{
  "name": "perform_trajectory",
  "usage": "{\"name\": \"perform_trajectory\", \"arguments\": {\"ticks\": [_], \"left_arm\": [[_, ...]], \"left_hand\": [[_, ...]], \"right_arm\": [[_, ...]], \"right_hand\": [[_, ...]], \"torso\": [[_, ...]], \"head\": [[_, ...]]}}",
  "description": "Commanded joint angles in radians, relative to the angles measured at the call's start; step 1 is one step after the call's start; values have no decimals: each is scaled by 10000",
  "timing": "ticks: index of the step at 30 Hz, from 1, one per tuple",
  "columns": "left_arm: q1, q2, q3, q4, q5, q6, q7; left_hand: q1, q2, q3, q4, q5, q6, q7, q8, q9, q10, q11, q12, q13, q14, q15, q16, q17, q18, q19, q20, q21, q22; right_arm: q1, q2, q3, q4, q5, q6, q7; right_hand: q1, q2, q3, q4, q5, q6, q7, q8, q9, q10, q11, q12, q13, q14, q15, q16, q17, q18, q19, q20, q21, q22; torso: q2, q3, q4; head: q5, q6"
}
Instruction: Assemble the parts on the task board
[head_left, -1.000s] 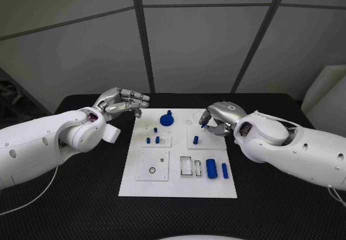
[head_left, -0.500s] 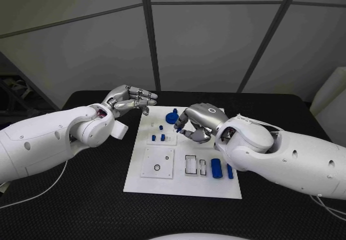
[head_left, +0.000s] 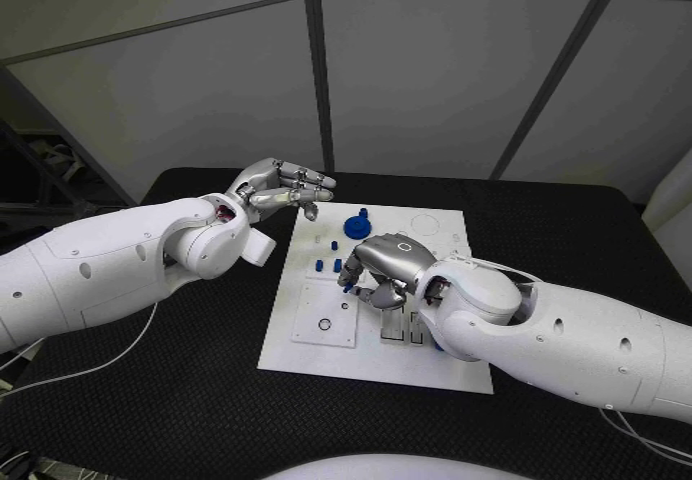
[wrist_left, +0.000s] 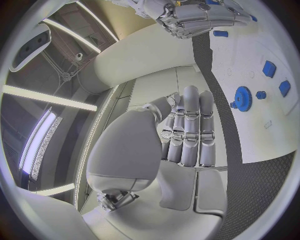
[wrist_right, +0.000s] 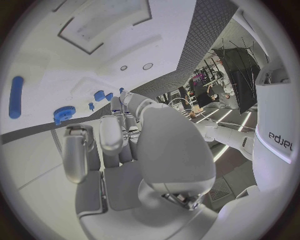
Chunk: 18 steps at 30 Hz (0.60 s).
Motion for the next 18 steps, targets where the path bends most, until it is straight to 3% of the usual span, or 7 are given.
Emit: {"name": "perform_trajectory", "arguments": {"ticks": [1, 18], "left_arm": [[14, 21, 6, 17, 49, 98, 17], [14, 47, 6, 12, 49, 156, -31]], "left_hand": [[-62, 48, -22, -18, -23, -28, 30, -61, -11, -60, 2, -16, 17, 32, 45, -16, -12, -125, -56, 16, -15, 17], [-78, 59, -28, -13, -30, -27, 29, -62, -11, -63, 2, -15, 20, 38, 48, -32, -17, -125, -62, 21, -24, 15]], "right_arm": [[-48, 105, -6, -114, -18, 410, 73], [-222, 259, -130, -317, -81, 795, 40]], "right_hand": [[-122, 14, 11, -62, 38, 33, 20, 5, 12, -5, 1, -26, -13, 136, -57, 41, -8, -142, 698, -51, -12, 2114], [-153, 26, 25, -72, 26, 24, 26, -5, 12, -19, 7, -26, -21, 134, -53, 41, -18, -138, 691, -49, -23, 2104]], "torso": [[-4, 11, -15], [-9, 14, -17]], "head": [[86, -66], [229, -206]]}}
